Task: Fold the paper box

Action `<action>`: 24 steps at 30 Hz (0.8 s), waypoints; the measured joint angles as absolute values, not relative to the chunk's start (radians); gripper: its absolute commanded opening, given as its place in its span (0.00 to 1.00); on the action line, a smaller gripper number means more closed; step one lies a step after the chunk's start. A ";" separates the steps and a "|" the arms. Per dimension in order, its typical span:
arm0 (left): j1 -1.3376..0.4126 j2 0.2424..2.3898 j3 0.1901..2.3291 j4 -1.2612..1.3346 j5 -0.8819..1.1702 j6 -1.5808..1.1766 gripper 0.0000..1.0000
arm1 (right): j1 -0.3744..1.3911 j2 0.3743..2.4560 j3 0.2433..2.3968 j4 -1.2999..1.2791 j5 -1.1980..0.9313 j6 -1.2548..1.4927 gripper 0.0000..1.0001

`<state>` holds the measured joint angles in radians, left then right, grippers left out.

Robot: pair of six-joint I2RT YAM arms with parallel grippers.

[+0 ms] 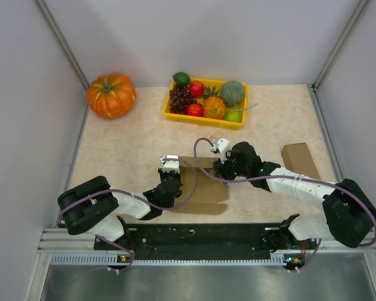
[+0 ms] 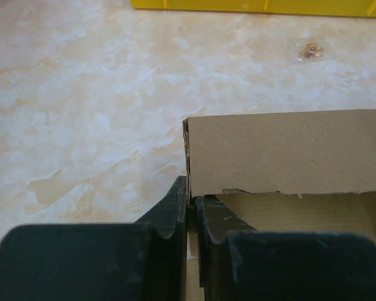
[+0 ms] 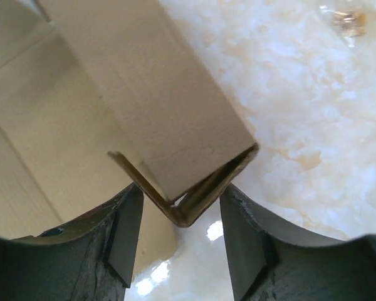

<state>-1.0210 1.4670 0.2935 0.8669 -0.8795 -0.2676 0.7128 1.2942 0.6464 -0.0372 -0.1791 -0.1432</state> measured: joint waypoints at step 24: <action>-1.012 1.381 0.265 0.778 -0.941 -0.355 0.00 | 1.065 1.659 0.673 0.469 0.786 -0.025 0.00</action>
